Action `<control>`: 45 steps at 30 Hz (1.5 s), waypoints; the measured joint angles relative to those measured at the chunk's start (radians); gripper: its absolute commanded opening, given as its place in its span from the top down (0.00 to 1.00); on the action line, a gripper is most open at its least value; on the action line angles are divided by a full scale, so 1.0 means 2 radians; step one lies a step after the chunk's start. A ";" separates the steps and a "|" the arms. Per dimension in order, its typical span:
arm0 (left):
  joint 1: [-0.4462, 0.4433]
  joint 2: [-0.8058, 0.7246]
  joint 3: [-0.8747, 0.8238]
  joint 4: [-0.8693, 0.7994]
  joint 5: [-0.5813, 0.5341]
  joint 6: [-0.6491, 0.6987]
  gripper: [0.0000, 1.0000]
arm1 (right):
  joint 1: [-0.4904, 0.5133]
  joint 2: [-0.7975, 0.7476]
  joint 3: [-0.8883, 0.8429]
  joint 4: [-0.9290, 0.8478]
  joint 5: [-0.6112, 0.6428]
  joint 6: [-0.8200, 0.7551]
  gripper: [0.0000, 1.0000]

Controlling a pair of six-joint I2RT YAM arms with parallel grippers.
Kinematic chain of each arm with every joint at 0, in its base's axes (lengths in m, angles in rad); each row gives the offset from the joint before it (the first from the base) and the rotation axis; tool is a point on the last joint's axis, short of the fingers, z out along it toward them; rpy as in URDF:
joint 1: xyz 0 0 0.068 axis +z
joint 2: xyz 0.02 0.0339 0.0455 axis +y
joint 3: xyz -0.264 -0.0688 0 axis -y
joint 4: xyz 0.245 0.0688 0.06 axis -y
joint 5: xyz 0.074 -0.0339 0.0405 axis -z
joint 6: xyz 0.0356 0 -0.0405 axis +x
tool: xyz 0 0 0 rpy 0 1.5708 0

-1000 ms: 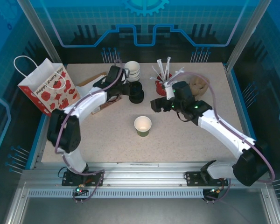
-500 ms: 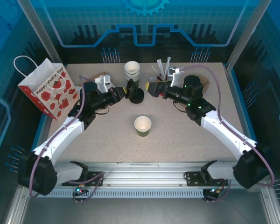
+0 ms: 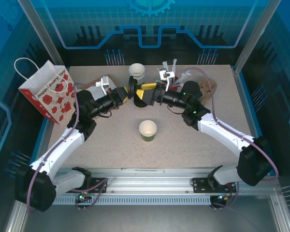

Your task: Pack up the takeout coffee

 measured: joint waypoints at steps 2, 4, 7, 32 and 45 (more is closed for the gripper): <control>0.000 0.000 -0.002 0.008 0.002 -0.007 0.87 | 0.003 0.001 0.002 0.006 -0.006 0.000 0.00; 0.000 -0.001 -0.002 0.013 0.004 -0.013 0.87 | 0.006 0.006 0.008 0.007 -0.007 0.000 0.00; 0.000 -0.002 -0.002 0.022 0.007 -0.019 0.87 | 0.009 0.016 0.019 0.007 -0.007 0.000 0.00; -0.010 -0.010 -0.002 0.029 0.011 -0.026 0.86 | 0.026 0.020 0.051 -0.033 0.009 -0.028 0.09; -0.017 -0.010 -0.002 0.029 0.011 -0.023 0.86 | 0.029 0.020 0.058 -0.044 0.011 -0.032 0.19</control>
